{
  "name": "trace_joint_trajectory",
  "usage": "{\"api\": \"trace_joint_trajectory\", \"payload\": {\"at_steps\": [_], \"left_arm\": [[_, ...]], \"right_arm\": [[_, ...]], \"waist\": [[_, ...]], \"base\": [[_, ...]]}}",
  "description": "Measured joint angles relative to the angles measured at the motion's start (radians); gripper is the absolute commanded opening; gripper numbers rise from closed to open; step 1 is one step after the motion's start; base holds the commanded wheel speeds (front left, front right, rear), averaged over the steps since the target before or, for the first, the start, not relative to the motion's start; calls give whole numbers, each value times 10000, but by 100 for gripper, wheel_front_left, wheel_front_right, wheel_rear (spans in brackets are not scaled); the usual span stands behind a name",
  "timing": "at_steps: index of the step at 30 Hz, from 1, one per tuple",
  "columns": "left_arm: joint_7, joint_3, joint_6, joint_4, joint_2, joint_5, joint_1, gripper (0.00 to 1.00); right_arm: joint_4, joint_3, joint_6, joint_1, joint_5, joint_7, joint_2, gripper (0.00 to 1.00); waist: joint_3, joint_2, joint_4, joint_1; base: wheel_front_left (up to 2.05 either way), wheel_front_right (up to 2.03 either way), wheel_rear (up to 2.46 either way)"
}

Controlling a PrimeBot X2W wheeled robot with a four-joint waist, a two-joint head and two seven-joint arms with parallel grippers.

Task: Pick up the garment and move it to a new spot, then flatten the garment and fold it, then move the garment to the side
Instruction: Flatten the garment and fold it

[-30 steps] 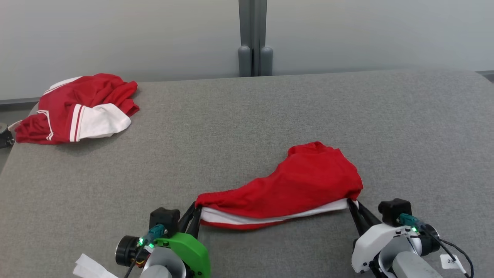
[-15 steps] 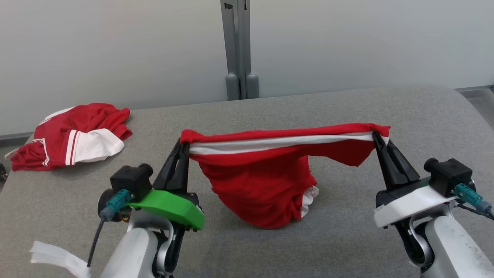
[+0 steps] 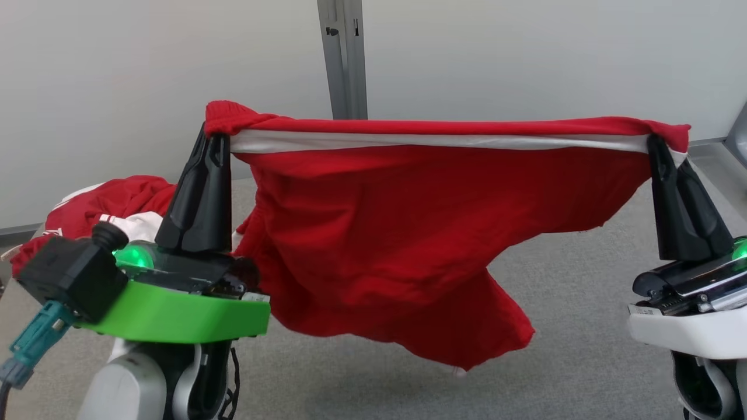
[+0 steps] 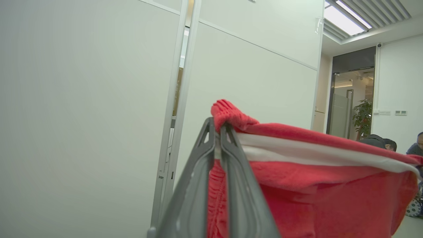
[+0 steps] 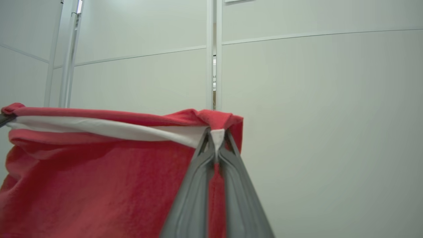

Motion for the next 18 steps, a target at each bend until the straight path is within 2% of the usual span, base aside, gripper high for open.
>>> {"api": "trace_joint_trajectory", "payload": {"at_steps": [3, 7, 9, 12, 18], "left_arm": [[384, -21, 98, -399, 121, 29, 52, 0], [757, -169, 82, 313, 140, -180, 103, 0], [846, -148, -23, 1108, 159, -291, -30, 0], [811, -176, -330, 2612, 337, -188, -808, 0], [640, 203, -888, 5973, 345, -261, -4400, 0]], "right_arm": [[-606, -188, 0, 215, -13, 370, 132, 0], [-257, -190, 0, 374, 244, 826, 403, 0], [418, 4, 0, 202, 550, 972, 489, 0], [1889, 502, 0, -862, 746, 1024, 201, 0], [5463, 1735, 0, -5223, 828, 454, -140, 0]], "waist": [[103, 0, -9, 0], [348, 0, -5, 0], [518, 0, -4, 0], [847, 0, -26, 0], [1784, 0, -129, 0]], "base": [[0, 0, 0], [0, 0, 0], [0, 0, 0], [0, 0, 0], [0, 0, 0]]}}
